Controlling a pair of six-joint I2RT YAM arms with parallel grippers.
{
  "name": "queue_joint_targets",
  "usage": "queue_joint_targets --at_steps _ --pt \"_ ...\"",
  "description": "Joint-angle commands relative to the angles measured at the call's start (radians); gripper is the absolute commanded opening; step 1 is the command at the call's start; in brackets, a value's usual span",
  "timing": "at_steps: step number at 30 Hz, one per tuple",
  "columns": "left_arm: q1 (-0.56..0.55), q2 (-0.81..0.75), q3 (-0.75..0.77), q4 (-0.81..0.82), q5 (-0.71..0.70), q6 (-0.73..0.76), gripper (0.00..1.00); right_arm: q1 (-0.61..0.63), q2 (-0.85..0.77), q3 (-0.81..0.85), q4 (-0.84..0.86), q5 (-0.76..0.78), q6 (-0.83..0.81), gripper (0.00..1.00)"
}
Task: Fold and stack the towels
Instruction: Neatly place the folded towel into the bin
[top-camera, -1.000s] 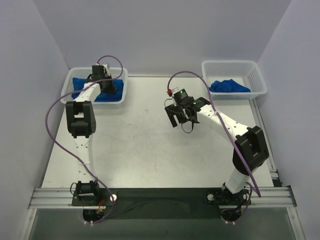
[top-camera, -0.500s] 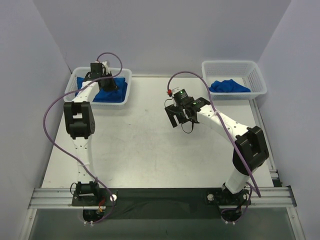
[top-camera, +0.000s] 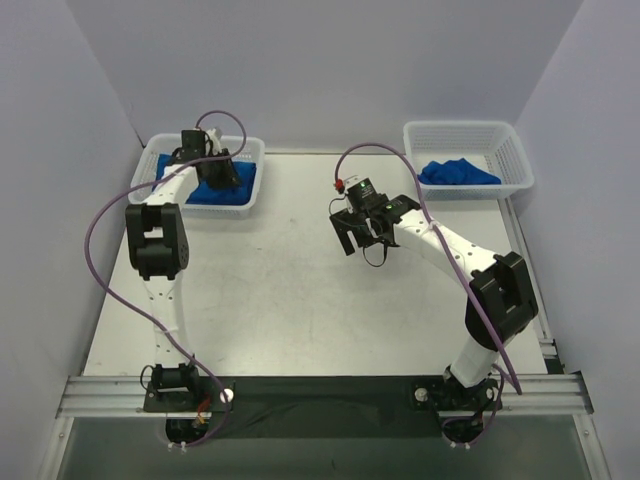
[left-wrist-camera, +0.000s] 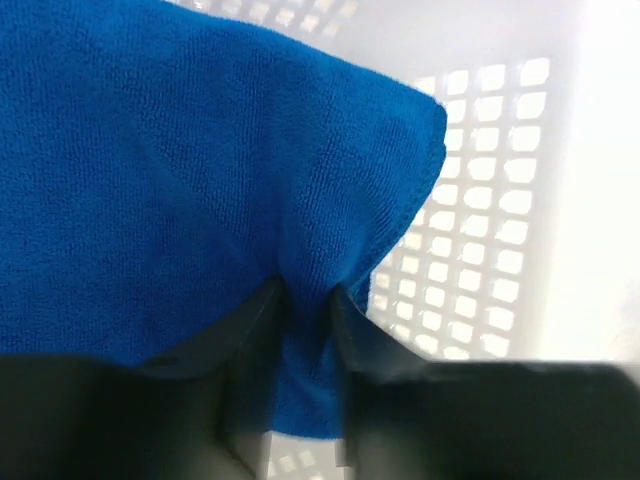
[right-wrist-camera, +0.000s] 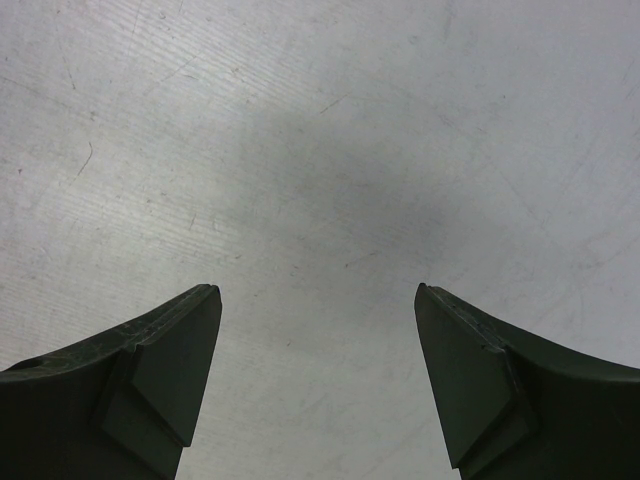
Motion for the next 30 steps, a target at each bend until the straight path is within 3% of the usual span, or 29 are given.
queue_joint_targets --at_steps 1,2,12,24,30 --pt "-0.003 -0.045 0.003 -0.004 0.041 -0.003 0.54 -0.008 -0.014 -0.003 -0.025 -0.005 0.007 0.80" --pt "-0.001 -0.042 0.007 -0.007 0.046 -0.006 0.97 -0.008 -0.016 -0.002 -0.025 -0.007 0.009 0.80" --pt "0.060 -0.107 0.075 -0.004 0.130 -0.075 0.97 -0.006 -0.036 -0.012 -0.025 -0.004 0.009 0.80" --pt "0.287 -0.148 -0.052 0.025 0.048 -0.030 0.97 -0.008 -0.051 -0.028 -0.024 -0.017 0.038 0.79" --pt "0.296 -0.122 -0.046 0.008 -0.063 0.043 0.97 -0.008 -0.045 -0.046 -0.019 -0.016 0.048 0.79"
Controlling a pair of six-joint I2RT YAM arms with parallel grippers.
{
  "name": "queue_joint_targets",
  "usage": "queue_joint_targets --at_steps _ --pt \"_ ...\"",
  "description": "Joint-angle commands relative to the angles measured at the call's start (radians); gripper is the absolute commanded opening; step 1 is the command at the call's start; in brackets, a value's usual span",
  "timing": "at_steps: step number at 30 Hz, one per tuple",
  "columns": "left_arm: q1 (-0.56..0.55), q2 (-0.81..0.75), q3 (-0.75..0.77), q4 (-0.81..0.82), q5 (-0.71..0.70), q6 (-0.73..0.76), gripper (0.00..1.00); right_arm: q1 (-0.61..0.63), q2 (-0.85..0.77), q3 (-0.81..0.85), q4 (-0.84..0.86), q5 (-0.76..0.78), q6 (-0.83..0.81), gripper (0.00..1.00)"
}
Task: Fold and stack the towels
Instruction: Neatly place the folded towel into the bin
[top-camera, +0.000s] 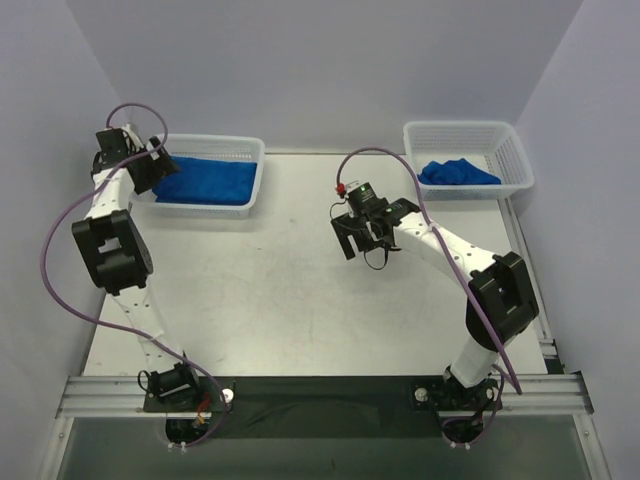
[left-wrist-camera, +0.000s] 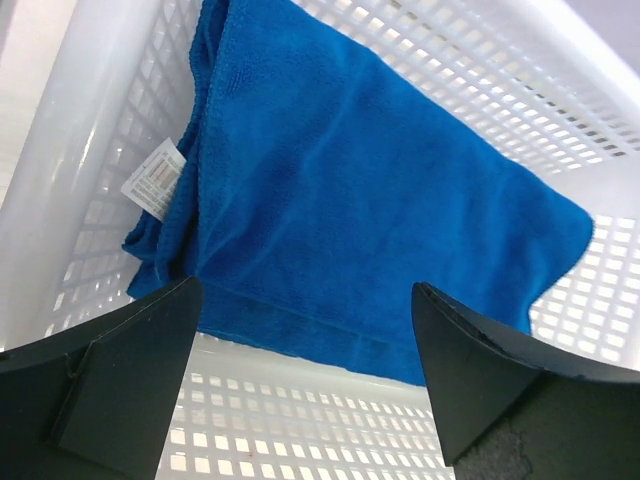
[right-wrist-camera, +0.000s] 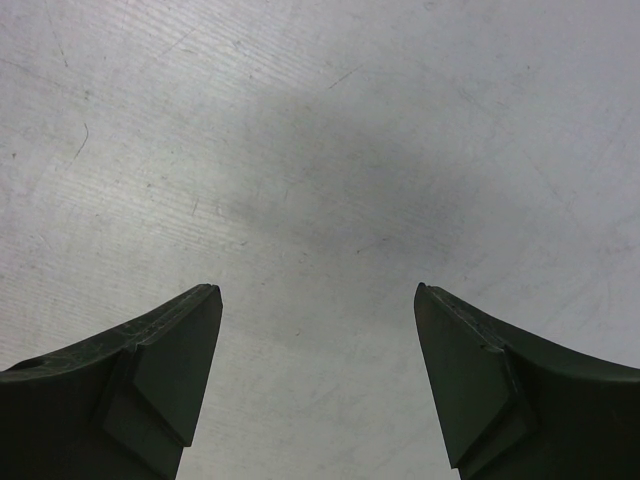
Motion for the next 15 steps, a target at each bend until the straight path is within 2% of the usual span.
queue_joint_targets --at_steps 1,8,15 --pt "-0.025 0.006 0.006 0.016 -0.093 0.075 0.97 -0.008 -0.040 -0.018 -0.020 -0.001 0.019 0.79" --pt "-0.063 -0.031 0.031 0.019 -0.220 0.141 0.98 -0.008 -0.041 -0.024 -0.017 0.007 0.014 0.79" --pt "-0.129 -0.024 0.048 0.032 -0.164 0.122 0.97 -0.010 -0.038 -0.020 -0.015 0.010 0.013 0.79"
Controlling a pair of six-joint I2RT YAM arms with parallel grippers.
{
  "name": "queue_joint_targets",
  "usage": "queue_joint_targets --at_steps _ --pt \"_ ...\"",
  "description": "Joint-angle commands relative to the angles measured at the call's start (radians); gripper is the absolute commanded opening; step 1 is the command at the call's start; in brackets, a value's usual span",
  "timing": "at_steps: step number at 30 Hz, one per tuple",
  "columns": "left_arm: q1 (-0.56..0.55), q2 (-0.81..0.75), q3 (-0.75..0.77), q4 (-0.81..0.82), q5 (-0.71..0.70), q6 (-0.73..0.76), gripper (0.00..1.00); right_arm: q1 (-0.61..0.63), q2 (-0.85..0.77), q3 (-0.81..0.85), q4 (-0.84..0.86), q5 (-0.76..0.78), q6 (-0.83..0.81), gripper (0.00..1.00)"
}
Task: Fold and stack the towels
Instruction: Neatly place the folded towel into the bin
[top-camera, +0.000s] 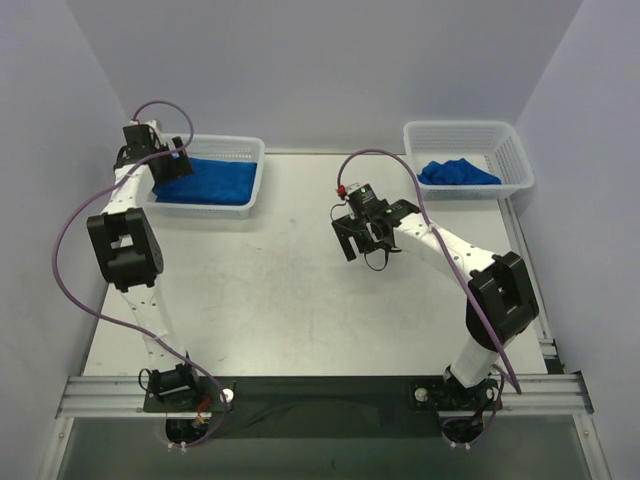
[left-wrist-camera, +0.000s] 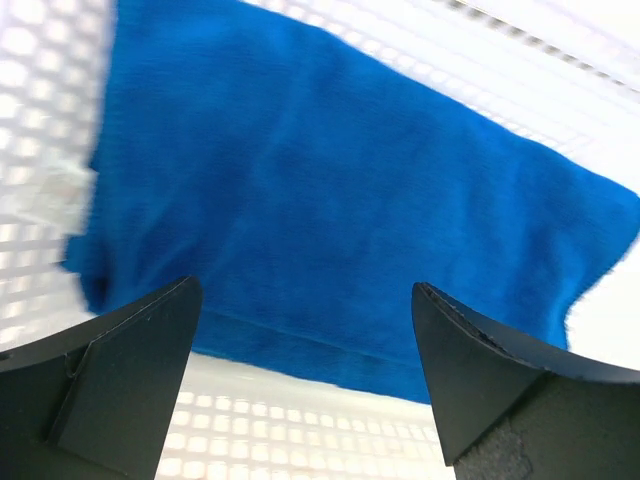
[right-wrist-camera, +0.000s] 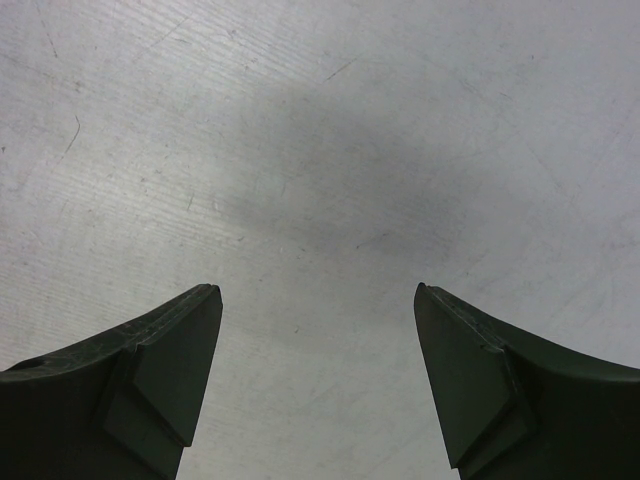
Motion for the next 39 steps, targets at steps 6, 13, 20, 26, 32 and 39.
queue_joint_targets --at_steps 6,13,20,26,32,39 --pt "-0.013 0.046 0.090 0.010 -0.037 -0.003 0.97 -0.012 -0.048 -0.010 -0.014 0.026 0.013 0.79" --pt "0.004 0.109 0.164 -0.036 -0.139 0.025 0.97 -0.022 -0.054 -0.023 -0.014 0.032 0.016 0.79" --pt "0.018 0.130 0.196 -0.070 -0.234 0.063 0.97 -0.025 -0.092 -0.059 -0.010 0.034 0.014 0.79" --pt "0.038 0.118 0.190 -0.071 -0.284 0.049 0.98 -0.025 -0.144 -0.110 -0.006 0.041 0.016 0.79" --pt "0.027 0.011 0.194 -0.109 -0.177 0.005 0.97 -0.045 -0.205 -0.128 -0.003 0.066 -0.004 0.79" --pt "-0.019 -0.294 0.046 -0.128 -0.087 -0.040 0.98 -0.161 -0.359 -0.118 -0.007 0.110 0.068 0.80"
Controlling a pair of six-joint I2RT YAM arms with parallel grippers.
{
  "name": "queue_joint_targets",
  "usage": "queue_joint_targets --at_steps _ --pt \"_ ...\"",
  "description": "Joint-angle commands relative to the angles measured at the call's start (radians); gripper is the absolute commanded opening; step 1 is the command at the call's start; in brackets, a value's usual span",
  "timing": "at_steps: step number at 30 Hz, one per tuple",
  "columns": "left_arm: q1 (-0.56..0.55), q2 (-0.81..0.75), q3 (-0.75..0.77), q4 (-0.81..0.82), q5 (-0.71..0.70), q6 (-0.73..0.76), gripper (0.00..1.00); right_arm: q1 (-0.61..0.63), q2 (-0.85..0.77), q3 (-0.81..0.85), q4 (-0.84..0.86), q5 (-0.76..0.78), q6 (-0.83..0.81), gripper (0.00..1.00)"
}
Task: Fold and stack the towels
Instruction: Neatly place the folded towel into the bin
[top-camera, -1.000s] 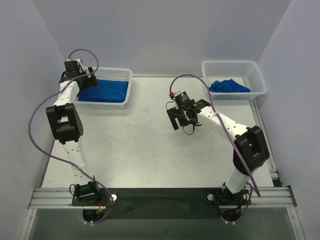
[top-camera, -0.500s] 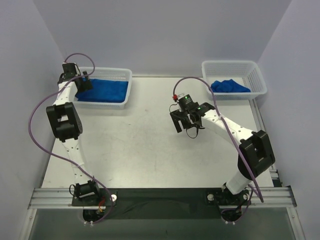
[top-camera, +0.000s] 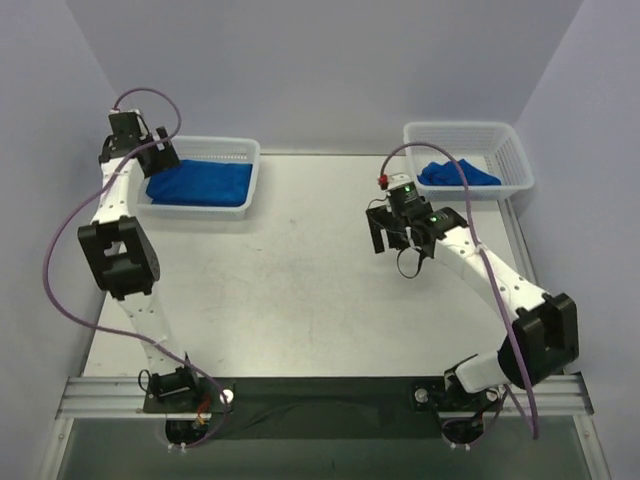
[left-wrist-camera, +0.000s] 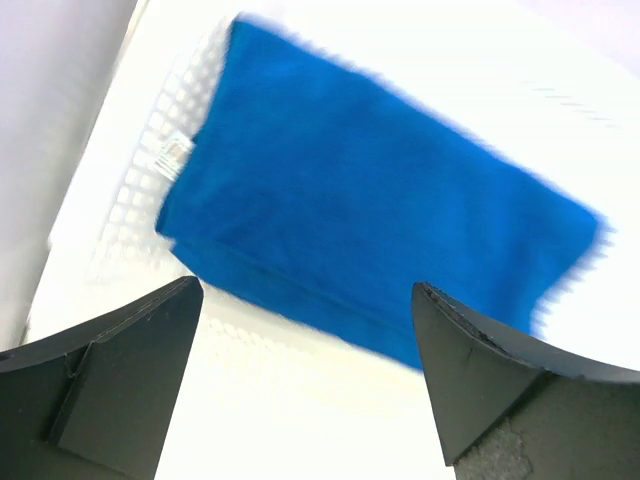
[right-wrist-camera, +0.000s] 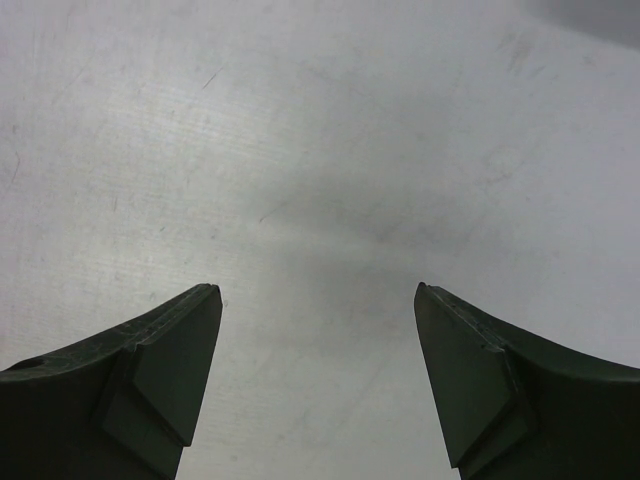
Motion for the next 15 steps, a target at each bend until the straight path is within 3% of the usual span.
queue_joint_targets --at_steps 1,3,6,10,15 --pt "-0.027 -0.278 -0.060 0.003 0.086 -0.035 0.98 -0.068 -0.141 0.000 -0.016 0.072 0.078 0.80" --pt "-0.040 -0.413 -0.146 -0.003 0.106 -0.043 0.97 -0.129 -0.230 -0.009 -0.018 0.081 0.111 0.83" --pt "-0.057 -0.610 -0.282 -0.018 0.110 -0.049 0.98 -0.228 -0.344 -0.029 -0.028 0.089 0.165 1.00" --pt "-0.078 -0.852 -0.466 -0.052 0.130 -0.062 0.98 -0.347 -0.417 -0.031 -0.035 0.127 0.223 1.00" --pt "-0.092 -1.091 -0.617 -0.170 0.096 0.026 0.98 -0.428 -0.287 0.075 -0.033 0.163 0.271 1.00"
